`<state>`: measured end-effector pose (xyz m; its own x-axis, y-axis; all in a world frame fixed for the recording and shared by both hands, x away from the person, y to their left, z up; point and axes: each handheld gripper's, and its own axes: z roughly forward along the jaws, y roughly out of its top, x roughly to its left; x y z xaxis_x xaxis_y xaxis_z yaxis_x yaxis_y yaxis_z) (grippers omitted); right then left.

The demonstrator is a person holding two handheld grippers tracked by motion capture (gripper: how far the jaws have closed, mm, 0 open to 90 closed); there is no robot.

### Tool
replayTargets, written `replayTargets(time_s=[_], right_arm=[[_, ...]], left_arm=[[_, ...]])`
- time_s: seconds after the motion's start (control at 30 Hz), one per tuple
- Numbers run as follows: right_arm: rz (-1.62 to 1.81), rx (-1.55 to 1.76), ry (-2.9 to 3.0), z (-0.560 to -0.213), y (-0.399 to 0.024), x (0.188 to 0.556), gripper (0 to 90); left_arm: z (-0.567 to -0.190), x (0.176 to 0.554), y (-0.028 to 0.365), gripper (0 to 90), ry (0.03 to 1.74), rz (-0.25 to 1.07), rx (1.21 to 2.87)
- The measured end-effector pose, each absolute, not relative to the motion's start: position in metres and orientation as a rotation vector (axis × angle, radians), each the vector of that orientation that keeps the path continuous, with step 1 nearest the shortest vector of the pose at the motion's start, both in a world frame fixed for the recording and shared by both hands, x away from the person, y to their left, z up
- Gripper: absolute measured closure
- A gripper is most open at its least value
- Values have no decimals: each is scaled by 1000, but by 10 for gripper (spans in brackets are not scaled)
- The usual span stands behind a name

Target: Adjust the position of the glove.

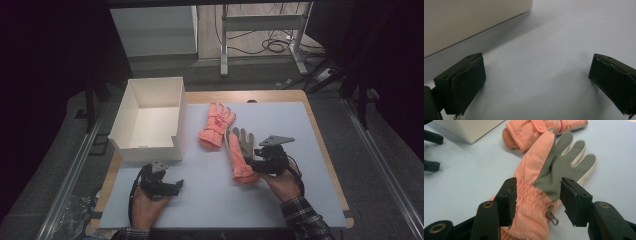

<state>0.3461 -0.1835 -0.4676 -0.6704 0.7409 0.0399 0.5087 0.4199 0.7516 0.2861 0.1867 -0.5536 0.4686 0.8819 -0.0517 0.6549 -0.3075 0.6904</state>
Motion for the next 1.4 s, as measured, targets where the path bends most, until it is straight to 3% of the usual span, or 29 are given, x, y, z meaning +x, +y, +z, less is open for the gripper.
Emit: replayTargets(time_s=[0.37, 0.93, 1.4], right_arm=[[1124, 1029, 2437, -455, -148, 383, 425], [1047, 923, 2485, -457, -83, 442, 424], [904, 956, 2506, -476, -49, 485, 479]], left_arm=[[-554, 286, 187, 9, 1268, 449, 2067], [-554, 286, 187, 10, 1271, 447, 2063], [-554, 286, 187, 10, 1272, 446, 2062]])
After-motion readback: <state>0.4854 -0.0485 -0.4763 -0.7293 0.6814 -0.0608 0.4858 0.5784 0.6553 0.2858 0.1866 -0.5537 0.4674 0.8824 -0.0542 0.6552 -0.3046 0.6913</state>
